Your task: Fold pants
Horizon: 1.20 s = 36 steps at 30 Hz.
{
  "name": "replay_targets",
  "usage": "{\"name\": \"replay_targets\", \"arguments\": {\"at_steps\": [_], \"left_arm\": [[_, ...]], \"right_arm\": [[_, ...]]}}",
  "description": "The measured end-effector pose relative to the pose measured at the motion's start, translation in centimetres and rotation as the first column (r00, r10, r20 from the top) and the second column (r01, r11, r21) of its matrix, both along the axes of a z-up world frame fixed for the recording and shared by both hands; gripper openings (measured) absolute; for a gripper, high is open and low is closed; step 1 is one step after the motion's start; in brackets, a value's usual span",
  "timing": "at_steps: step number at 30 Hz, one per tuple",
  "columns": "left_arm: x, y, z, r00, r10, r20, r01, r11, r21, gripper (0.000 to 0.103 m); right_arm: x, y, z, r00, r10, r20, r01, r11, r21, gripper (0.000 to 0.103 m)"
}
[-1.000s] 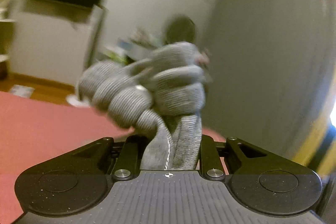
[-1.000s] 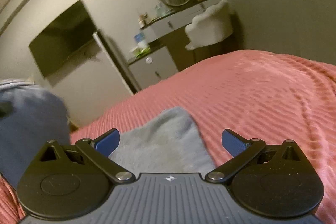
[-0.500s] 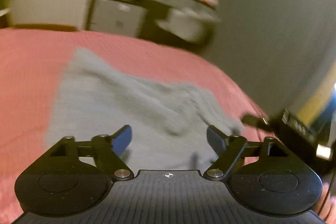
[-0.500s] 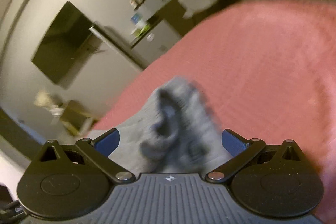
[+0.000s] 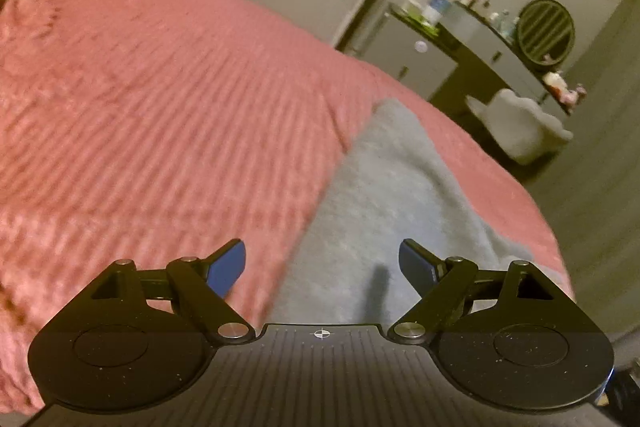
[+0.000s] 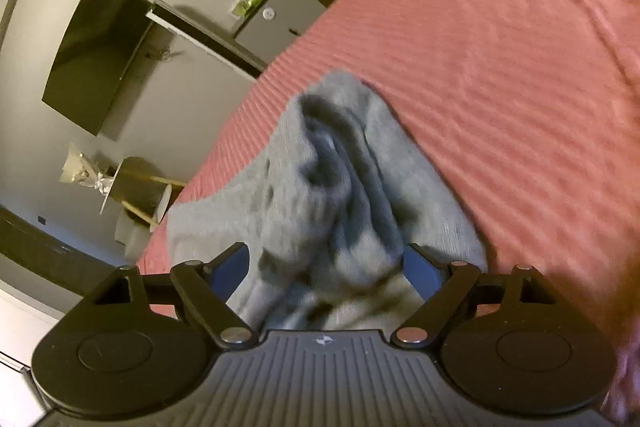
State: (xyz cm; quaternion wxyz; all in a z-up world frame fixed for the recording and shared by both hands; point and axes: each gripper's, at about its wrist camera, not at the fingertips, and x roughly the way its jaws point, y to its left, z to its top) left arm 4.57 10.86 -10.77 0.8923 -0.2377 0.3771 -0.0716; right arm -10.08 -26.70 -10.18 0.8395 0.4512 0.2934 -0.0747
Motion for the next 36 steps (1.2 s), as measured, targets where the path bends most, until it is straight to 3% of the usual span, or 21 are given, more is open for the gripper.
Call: {"name": "replay_targets", "arguments": {"at_steps": [4, 9, 10, 11, 12, 16, 18, 21, 25, 28, 29, 30, 31, 32, 33, 34, 35, 36], "left_arm": [[0.1, 0.2, -0.6, 0.999, -0.017, -0.046, 0.016, 1.000, -0.007, 0.089], [-0.3, 0.5, -1.0, 0.998, -0.027, -0.056, 0.025, 0.999, -0.020, 0.089], [-0.3, 0.6, -1.0, 0.998, -0.026, -0.056, 0.025, 0.999, -0.020, 0.089], [-0.3, 0.6, -1.0, 0.998, -0.027, -0.058, 0.026, 0.999, -0.020, 0.089], [-0.4, 0.6, -1.1, 0.998, -0.028, -0.063, 0.027, 0.999, -0.020, 0.089], [0.0, 0.5, -1.3, 0.997, -0.031, -0.075, 0.029, 0.999, -0.021, 0.089], [0.1, 0.4, -1.4, 0.996, -0.030, -0.085, 0.029, 0.999, -0.017, 0.089], [0.2, 0.2, -1.5, 0.995, -0.024, -0.095, 0.023, 1.000, -0.012, 0.089], [-0.1, 0.2, -1.3, 0.997, -0.008, -0.079, 0.006, 1.000, -0.018, 0.089], [-0.2, 0.0, -1.3, 0.997, -0.009, -0.073, 0.008, 1.000, -0.014, 0.091], [-0.2, -0.1, -1.4, 0.997, -0.013, -0.073, 0.013, 1.000, -0.005, 0.092], [-0.2, -0.3, -1.5, 0.997, -0.017, -0.075, 0.017, 1.000, 0.007, 0.092], [-0.2, -0.5, -1.5, 0.997, -0.020, -0.076, 0.022, 1.000, 0.018, 0.092], [-0.1, -0.7, -1.6, 0.997, -0.025, -0.080, 0.027, 0.999, 0.027, 0.092], [-0.1, -0.9, -1.5, 0.996, -0.029, -0.083, 0.031, 0.999, 0.027, 0.092], [-0.1, -0.9, -1.6, 0.996, -0.029, -0.085, 0.032, 0.999, 0.025, 0.092], [-0.1, -1.0, -1.5, 0.996, -0.024, -0.086, 0.027, 0.999, 0.030, 0.092], [0.0, -1.0, -1.5, 0.996, -0.021, -0.088, 0.024, 0.999, 0.031, 0.093]], "right_arm": [[0.4, 0.8, -0.8, 1.000, 0.012, -0.007, -0.012, 0.999, 0.030, 0.085], [1.2, -0.2, -1.7, 0.998, -0.061, 0.019, 0.058, 0.992, 0.108, 0.085], [1.3, -0.3, -1.8, 0.997, -0.072, 0.024, 0.069, 0.992, 0.109, 0.083], [1.4, -0.3, -1.7, 0.996, -0.086, 0.030, 0.082, 0.992, 0.092, 0.068], [1.6, -0.4, -1.6, 0.995, -0.097, 0.032, 0.095, 0.993, 0.073, 0.062], [2.2, -0.2, -1.7, 0.994, -0.087, 0.069, 0.083, 0.995, 0.059, 0.064], [3.2, -0.5, -2.8, 0.996, -0.070, 0.048, 0.064, 0.991, 0.113, 0.068], [4.9, -0.6, -3.2, 0.998, -0.065, 0.026, 0.060, 0.987, 0.152, 0.056], [5.7, -0.3, 0.3, 0.990, -0.029, 0.136, 0.015, 0.995, 0.102, 0.048], [4.5, -0.6, 2.6, 0.961, 0.023, 0.276, -0.016, 1.000, -0.027, 0.049], [4.2, -1.1, 2.3, 0.960, 0.029, 0.278, -0.015, 0.999, -0.050, 0.050], [4.3, -1.8, 1.3, 0.973, 0.036, 0.227, -0.019, 0.997, -0.075, 0.052], [4.6, -2.3, 0.3, 0.990, 0.025, 0.141, -0.011, 0.995, -0.100, 0.063], [5.1, -2.9, -1.1, 1.000, 0.010, -0.001, -0.010, 0.993, -0.116, 0.074], [5.2, -3.5, -2.2, 0.996, -0.007, -0.085, -0.002, 0.995, -0.104, 0.070], [4.2, -4.0, -2.7, 0.998, -0.023, -0.051, 0.020, 0.998, -0.063, 0.068], [3.0, -4.5, -2.6, 0.999, -0.045, 0.029, 0.046, 0.999, -0.010, 0.075], [2.6, -4.7, -2.2, 0.997, -0.068, 0.049, 0.068, 0.998, 0.003, 0.075]]}}
